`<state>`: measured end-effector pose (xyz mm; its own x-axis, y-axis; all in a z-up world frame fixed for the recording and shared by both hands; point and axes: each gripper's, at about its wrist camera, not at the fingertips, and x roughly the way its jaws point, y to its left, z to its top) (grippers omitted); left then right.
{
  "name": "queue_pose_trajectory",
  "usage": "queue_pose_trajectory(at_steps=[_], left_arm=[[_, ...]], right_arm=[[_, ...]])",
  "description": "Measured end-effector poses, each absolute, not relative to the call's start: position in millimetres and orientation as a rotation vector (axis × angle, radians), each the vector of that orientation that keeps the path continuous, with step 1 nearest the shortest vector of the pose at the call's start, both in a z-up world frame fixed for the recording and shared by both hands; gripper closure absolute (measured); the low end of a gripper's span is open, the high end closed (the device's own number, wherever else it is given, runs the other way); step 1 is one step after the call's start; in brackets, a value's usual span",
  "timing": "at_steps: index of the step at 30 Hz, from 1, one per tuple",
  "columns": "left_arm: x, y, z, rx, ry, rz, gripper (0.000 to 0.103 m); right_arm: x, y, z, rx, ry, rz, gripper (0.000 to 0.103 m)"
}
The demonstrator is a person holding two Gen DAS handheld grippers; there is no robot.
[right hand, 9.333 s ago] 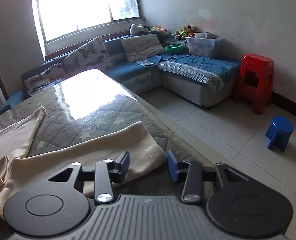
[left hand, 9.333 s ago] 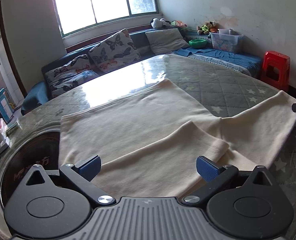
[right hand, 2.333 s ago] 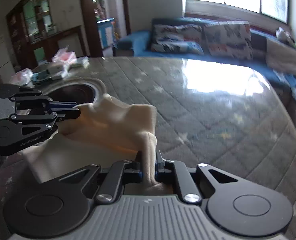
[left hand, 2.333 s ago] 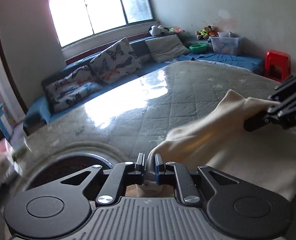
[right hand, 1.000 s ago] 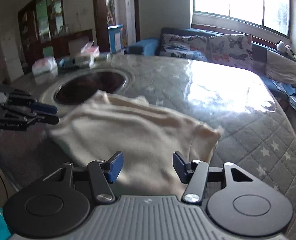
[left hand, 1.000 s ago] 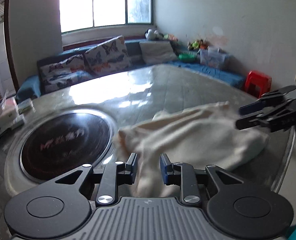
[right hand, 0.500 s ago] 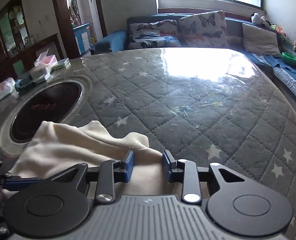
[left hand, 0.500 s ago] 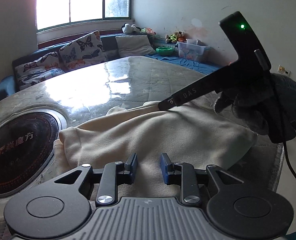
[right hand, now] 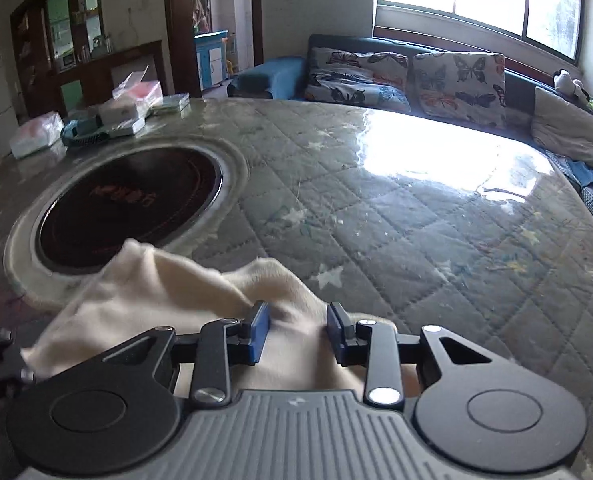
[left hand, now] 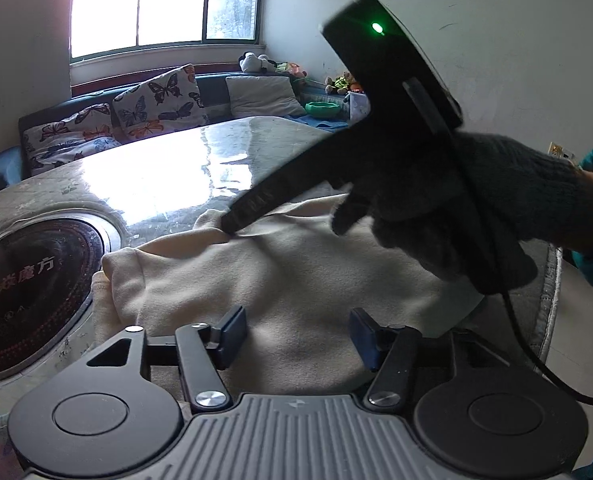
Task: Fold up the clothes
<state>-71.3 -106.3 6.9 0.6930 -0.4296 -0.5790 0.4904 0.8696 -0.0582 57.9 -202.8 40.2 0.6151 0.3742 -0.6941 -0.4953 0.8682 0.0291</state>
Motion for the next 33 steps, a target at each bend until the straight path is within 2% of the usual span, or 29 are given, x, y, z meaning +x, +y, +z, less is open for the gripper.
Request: queue_pose_trajectory(at_steps=[4,6,11,14,19,27,33], left_arm=[[-75.3,-100.9,8.9,0.099,0.612,-0.514,0.033],[-75.2,-96.7,8.7,0.083,0.615,-0.508,0.03],[-77.4,-93.5,7.4,0.068,0.615,-0.502,0.026],[-77.6,-96.4,8.2,0.079,0.609,-0.502,0.022],[-77.8,-94.5,7.3,0.062,0.606,-0.496,0.017],[-79.2,-94.6,4.8,0.05,0.598,-0.486,0.013],[-79.0,-91.1,6.2,0.046,0.6,-0.482,0.011]], right_arm=[[54.0,-196.0,54.4,-0.18,0.738,0.561,0.07],[51.1,-192.9,60.1,-0.186,0.732,0.59,0.067],[50.6,-165.5,46.2,-0.262,0.761,0.634,0.065],[49.4,-158.5,47.1,-0.276,0.761,0.661,0.058],[45.5,-149.0,51.7,-0.298,0.755,0.71,0.058],[37.6,-120.9,46.8,-0.396,0.748,0.782,0.053],[50.0,-115.3,54.1,-0.317,0.743,0.795,0.052]])
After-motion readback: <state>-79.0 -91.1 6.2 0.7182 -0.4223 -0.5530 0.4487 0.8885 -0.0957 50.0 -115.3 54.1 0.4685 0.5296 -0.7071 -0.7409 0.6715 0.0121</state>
